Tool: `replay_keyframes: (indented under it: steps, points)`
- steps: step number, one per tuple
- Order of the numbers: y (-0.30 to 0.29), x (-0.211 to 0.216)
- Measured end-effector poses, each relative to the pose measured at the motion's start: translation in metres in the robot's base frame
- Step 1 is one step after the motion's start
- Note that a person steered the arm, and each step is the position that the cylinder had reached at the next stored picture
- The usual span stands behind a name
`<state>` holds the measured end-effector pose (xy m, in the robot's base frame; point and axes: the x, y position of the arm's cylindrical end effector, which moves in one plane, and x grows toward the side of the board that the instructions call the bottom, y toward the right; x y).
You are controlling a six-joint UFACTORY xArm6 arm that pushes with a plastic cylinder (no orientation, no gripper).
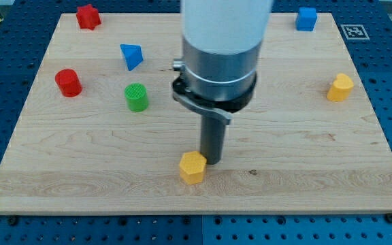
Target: Move the yellow hexagon to the bottom left corner of the board
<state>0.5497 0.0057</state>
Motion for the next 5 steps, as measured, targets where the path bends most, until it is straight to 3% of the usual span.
replay_keyframes:
  steps: [2,5]
  points:
    - [-0.007,0.020]
    - [-0.043,0.007]
